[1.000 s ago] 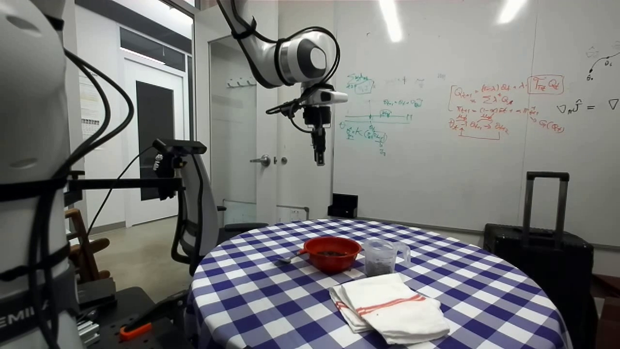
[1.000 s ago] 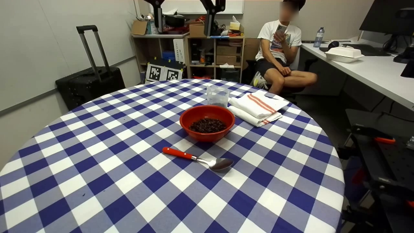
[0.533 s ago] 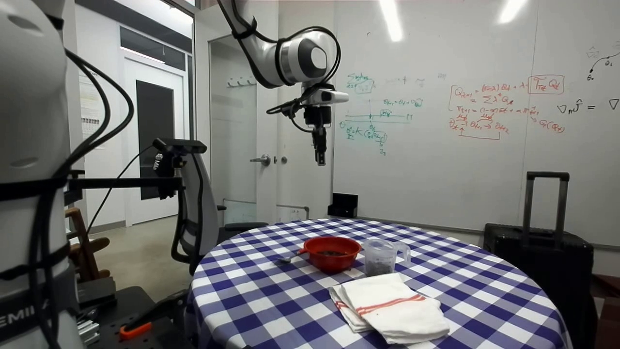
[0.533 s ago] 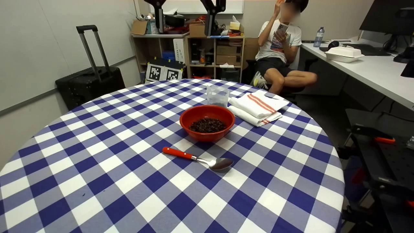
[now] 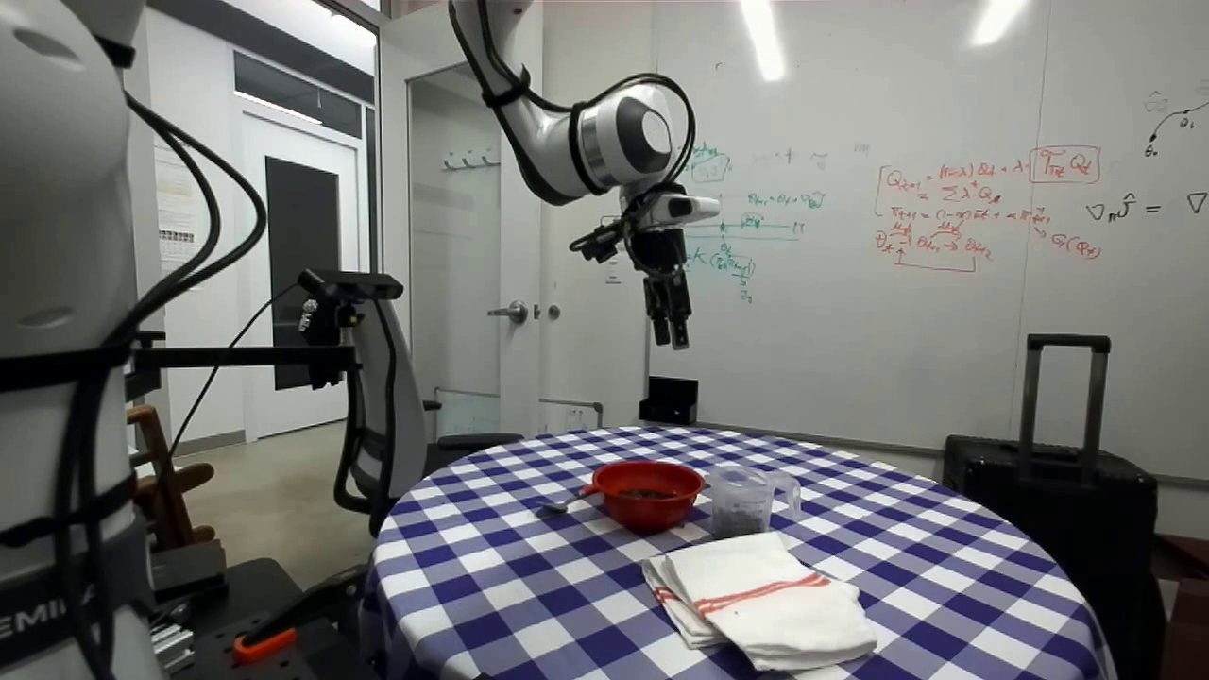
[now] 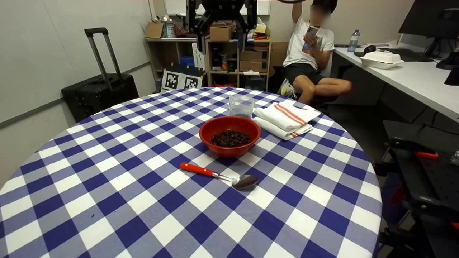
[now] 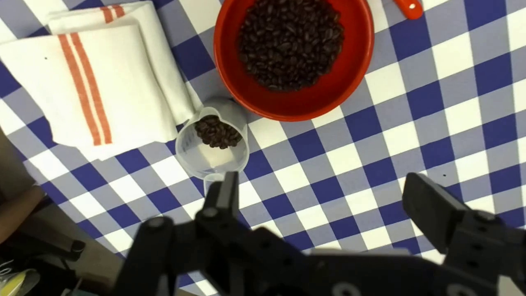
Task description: Pour some of the contents in the clear jug into the red bowl
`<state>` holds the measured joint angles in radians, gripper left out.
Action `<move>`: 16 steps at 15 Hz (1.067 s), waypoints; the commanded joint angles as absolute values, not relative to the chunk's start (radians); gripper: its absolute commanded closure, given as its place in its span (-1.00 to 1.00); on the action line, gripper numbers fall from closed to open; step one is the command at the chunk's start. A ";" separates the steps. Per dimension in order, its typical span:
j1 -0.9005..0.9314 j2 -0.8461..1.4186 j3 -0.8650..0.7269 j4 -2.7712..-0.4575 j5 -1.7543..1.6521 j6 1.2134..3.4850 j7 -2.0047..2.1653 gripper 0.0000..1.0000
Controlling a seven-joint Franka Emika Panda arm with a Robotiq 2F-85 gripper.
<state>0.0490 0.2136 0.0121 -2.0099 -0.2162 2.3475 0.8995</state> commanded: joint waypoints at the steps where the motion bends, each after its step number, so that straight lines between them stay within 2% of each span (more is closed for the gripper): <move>1: 0.012 0.267 -0.022 -2.024 -0.144 2.420 0.757 -1.00; 9: -0.011 0.440 -0.118 -1.996 -0.091 2.499 0.683 -1.00; 16: -0.014 0.566 -0.128 -1.870 -0.050 2.484 0.661 -1.00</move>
<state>-0.0220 0.5096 -0.1109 -1.9551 -0.0881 2.4912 0.7023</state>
